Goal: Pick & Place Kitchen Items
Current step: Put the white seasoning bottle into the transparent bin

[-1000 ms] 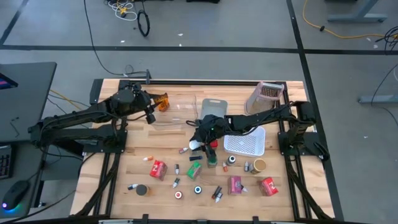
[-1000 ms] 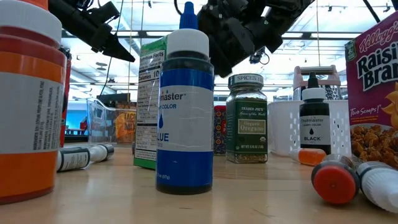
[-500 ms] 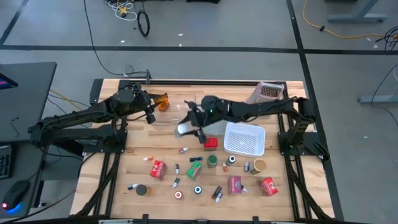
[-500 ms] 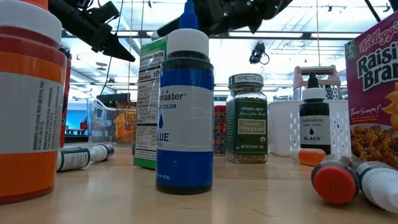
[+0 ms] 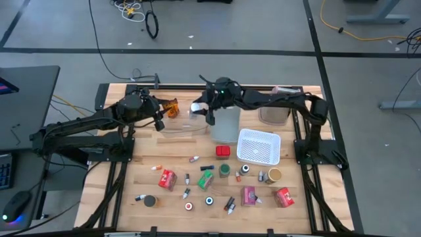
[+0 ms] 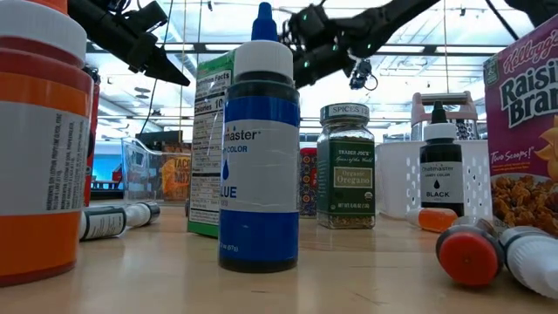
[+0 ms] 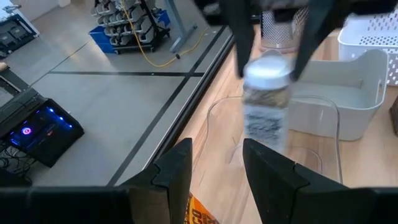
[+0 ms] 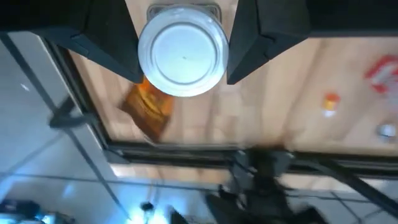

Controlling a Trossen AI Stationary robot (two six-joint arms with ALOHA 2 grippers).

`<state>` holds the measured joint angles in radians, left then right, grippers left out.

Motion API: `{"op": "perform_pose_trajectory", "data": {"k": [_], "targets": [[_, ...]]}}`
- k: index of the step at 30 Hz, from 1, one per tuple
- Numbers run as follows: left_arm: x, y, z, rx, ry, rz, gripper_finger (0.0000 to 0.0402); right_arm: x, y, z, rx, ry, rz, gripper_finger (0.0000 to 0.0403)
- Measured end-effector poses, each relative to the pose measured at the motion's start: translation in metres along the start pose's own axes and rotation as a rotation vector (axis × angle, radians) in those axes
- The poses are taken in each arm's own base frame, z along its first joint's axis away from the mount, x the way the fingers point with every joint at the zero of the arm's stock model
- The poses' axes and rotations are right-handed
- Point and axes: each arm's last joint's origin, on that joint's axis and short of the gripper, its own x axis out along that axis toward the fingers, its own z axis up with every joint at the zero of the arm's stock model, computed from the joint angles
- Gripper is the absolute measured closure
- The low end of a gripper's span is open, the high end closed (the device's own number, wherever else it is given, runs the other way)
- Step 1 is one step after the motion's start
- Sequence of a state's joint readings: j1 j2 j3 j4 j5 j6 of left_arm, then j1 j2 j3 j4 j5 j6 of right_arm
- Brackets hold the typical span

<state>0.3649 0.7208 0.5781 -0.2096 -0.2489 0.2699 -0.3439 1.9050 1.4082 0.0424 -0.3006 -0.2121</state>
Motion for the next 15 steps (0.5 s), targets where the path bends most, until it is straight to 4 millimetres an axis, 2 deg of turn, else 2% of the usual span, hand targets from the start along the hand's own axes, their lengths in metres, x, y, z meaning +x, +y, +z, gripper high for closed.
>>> {"op": "perform_pose_trajectory", "data": {"k": [10, 15], "targets": [[0.0, 0.001, 0.002, -0.004, -0.018, 0.005, 0.0248, 0.026, -0.025, -0.044, 0.097, 0.103, -0.027, 0.0184], [0.0, 0.001, 0.002, -0.005, -0.019, 0.006, 0.0248, 0.026, -0.03, -0.046, 0.08, 0.109, -0.108, 0.0184]]}}
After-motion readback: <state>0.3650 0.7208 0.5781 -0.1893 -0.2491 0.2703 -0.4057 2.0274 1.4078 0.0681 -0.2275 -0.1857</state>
